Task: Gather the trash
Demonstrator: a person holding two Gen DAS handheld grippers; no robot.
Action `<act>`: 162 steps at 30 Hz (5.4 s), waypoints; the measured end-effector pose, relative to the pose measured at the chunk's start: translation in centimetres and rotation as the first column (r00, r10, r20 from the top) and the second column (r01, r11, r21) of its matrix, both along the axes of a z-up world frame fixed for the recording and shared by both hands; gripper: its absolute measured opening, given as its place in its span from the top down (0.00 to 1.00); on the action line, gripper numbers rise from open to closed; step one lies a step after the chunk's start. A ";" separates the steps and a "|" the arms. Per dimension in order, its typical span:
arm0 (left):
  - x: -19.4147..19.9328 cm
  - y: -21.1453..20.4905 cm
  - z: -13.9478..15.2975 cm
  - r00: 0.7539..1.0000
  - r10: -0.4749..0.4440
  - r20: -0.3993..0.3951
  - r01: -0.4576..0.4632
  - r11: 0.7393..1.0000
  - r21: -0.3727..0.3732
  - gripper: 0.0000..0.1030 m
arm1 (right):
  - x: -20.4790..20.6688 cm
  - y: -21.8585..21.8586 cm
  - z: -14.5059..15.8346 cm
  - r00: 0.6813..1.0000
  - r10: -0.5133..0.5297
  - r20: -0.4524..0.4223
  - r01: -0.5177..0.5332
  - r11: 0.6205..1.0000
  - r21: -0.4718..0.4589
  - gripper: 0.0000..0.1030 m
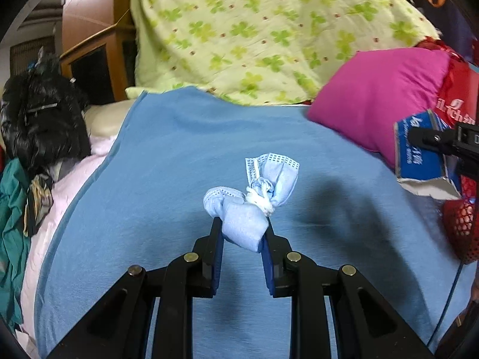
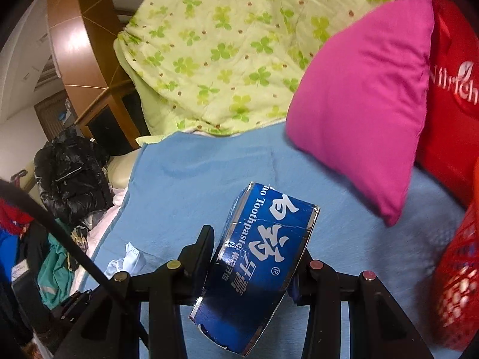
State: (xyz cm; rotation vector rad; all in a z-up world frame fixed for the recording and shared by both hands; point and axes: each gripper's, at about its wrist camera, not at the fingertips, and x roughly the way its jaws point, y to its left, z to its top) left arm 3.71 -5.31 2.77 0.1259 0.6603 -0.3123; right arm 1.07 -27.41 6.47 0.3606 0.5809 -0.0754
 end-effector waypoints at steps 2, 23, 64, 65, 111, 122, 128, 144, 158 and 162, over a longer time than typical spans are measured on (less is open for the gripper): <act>-0.8 -0.9 0.5 1.000 -0.009 0.014 0.009 1.000 0.001 0.76 | -0.6 -0.3 0.6 1.000 0.007 0.019 -0.007 1.000 -0.014 0.56; -6.2 -10.7 6.6 0.986 -0.119 0.113 0.115 0.992 0.049 0.76 | -8.2 -6.0 5.2 0.970 -0.072 0.231 0.076 0.997 -0.011 0.56; -13.0 -24.8 10.6 0.916 -0.348 0.199 0.323 0.935 0.146 0.76 | -18.6 -19.3 5.5 0.876 -0.375 0.303 0.324 0.923 0.208 0.55; -13.1 -25.1 10.6 0.914 -0.354 0.197 0.330 0.933 0.144 0.76 | -18.8 -19.6 5.4 0.874 -0.382 0.300 0.327 0.920 0.217 0.55; -15.3 -15.2 15.3 0.930 -0.310 0.197 0.311 0.950 0.027 0.09 | -26.5 -10.4 6.9 0.820 -0.486 0.301 0.508 0.861 0.005 0.17; -17.7 -7.9 18.7 0.946 -0.147 0.287 0.151 0.988 0.009 0.02 | -29.9 -0.9 11.7 0.891 -0.368 0.266 0.417 0.894 -0.160 0.17; -19.1 -5.2 20.0 0.945 -0.076 0.317 0.078 0.997 0.007 0.01 | -31.8 2.7 14.3 0.900 -0.333 0.282 0.397 0.893 -0.212 0.15; -22.9 -1.5 22.3 0.935 -0.041 0.352 0.052 0.998 -0.020 0.00 | -34.7 5.7 17.6 0.887 -0.351 0.299 0.427 0.870 -0.247 0.14; -23.8 -0.7 22.9 0.932 -0.040 0.360 0.053 0.998 -0.025 0.00 | -35.1 6.4 18.2 0.890 -0.346 0.295 0.424 0.867 -0.262 0.14; -23.8 -0.6 22.9 0.933 -0.040 0.358 0.053 0.998 -0.026 0.00 | -34.8 6.5 18.2 0.894 -0.341 0.292 0.418 0.869 -0.264 0.14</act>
